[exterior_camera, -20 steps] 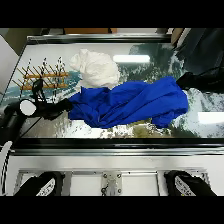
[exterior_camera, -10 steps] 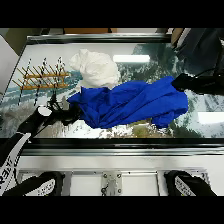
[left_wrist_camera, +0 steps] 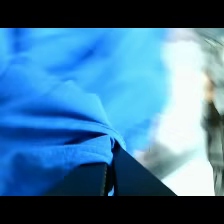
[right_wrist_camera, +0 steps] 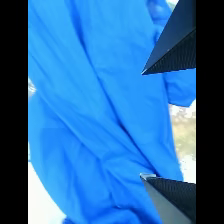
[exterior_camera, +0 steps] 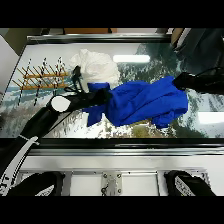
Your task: Fold the clothes and pants, and hang the long-sleeved shirts on hangers.
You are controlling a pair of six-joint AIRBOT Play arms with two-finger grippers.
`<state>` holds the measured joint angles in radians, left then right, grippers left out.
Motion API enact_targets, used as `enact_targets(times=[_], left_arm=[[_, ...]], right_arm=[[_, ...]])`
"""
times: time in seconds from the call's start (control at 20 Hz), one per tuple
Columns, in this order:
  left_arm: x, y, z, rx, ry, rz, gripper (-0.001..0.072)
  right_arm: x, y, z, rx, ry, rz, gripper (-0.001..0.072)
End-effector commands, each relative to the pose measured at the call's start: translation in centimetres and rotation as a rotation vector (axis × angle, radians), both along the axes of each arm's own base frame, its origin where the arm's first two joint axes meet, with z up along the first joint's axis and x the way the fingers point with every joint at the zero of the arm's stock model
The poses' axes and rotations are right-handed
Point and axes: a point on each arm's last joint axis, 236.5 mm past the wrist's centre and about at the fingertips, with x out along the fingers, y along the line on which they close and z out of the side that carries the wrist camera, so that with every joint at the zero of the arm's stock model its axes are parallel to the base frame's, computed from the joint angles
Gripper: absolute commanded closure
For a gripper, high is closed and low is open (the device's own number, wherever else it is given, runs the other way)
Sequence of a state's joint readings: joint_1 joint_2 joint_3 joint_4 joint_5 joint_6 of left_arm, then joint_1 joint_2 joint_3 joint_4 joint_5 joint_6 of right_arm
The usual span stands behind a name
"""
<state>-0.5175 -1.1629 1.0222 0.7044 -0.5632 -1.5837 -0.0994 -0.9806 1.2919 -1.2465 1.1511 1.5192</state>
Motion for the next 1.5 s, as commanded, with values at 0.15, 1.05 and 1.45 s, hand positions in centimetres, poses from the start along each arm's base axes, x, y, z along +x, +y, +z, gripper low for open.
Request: enact_targets(times=[0.15,1.05,1.45], left_arm=[[-4.6,-11.4,4.1,0.112,-0.262,-0.312,0.0116],[1.3,9.0,-17.5,0.341,0.231,-0.355,0.0029],[1.4,5.7,-16.2,0.231,0.177,-0.407,0.0235]], right_arm=[[0.7,-2.4,4.6,-0.053,-0.187,-0.098,0.0041],[-3.1,1.0,-2.3,-0.02,0.058,0.011,0.0041],[-8.8,8.0,-15.6,0.089,0.372,0.105,0.0041]])
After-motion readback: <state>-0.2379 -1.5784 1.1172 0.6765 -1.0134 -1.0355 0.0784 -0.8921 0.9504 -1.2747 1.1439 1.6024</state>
